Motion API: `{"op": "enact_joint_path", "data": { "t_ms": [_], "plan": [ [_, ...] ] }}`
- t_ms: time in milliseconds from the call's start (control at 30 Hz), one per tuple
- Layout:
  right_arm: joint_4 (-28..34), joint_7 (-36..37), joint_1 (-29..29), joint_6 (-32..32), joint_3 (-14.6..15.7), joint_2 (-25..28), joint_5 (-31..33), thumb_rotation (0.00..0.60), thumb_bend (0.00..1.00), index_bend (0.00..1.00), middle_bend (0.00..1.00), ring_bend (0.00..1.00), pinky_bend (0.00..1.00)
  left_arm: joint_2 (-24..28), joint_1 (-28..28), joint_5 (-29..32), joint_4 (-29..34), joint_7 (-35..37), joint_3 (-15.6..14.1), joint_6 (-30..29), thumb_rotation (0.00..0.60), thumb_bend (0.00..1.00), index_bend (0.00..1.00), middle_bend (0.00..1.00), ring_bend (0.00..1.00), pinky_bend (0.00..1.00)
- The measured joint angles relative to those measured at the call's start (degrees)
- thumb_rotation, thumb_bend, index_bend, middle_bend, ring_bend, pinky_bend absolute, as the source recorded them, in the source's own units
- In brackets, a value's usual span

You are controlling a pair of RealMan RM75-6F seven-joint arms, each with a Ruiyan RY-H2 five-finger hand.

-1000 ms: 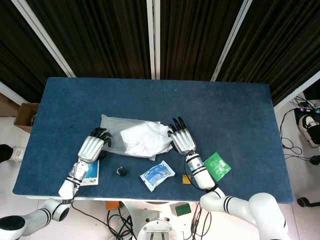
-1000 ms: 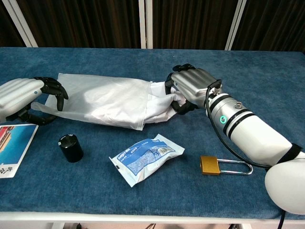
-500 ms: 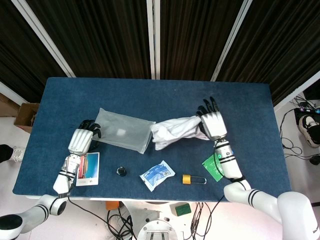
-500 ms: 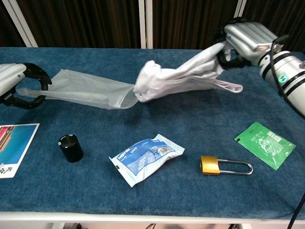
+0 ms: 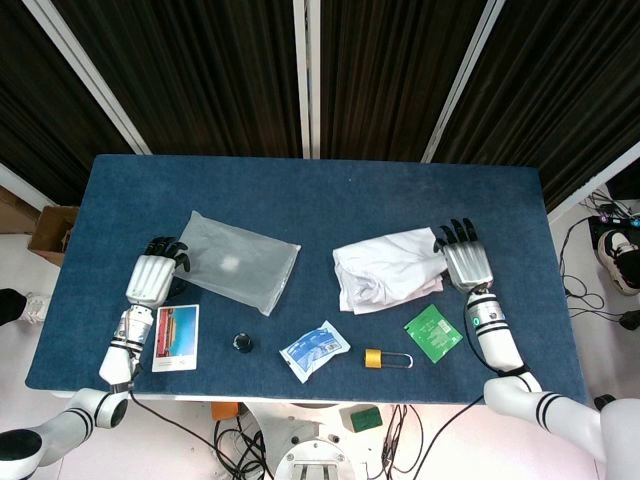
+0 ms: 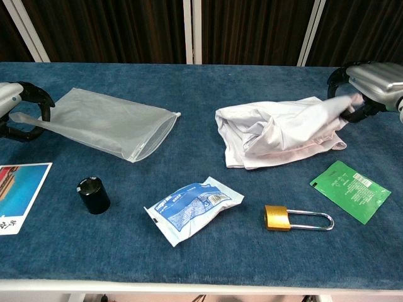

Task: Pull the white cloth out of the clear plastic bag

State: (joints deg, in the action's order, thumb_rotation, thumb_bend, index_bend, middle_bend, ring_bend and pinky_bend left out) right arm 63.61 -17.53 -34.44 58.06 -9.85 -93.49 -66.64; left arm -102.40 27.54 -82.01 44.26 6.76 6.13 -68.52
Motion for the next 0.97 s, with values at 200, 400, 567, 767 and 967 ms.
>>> {"op": "enact_joint_path", "data": {
  "t_ms": [200,400,567,767,967],
  "plan": [
    [11.53,-11.02,0.73,-4.09,0.70,9.82,9.54,0.600,0.15,0.00,0.00,0.00,0.00,3.27,-0.66,1.50,4.86,-4.12,0.73,0.06,0.600,0.40,0.25,0.16,0.10,0.15],
    [23.31,-12.42,3.47,-2.02,0.15,20.85,14.10,0.600,0.16,0.00,0.03,0.00,0.00,8.27,-2.30,3.37,12.92,-6.59,2.11,-1.55,0.600,0.27,0.17,0.14,0.10,0.15],
    [27.96,-3.31,7.74,1.70,0.00,26.62,10.50,0.600,0.20,0.07,0.14,0.00,0.04,15.38,-4.84,4.71,23.17,-9.00,2.57,-3.75,0.600,0.12,0.17,0.14,0.10,0.15],
    [29.54,15.64,15.83,9.98,1.93,31.56,-2.23,0.600,0.22,0.14,0.20,0.02,0.08,27.83,-9.82,6.87,37.88,-15.72,1.85,-7.22,0.600,0.11,0.18,0.14,0.10,0.15],
    [29.37,28.74,26.39,22.73,6.62,34.37,-14.32,0.600,0.22,0.16,0.21,0.03,0.08,35.64,-16.88,5.53,47.48,-19.62,-1.57,-14.68,0.600,0.11,0.18,0.14,0.10,0.15]
  ]
}}
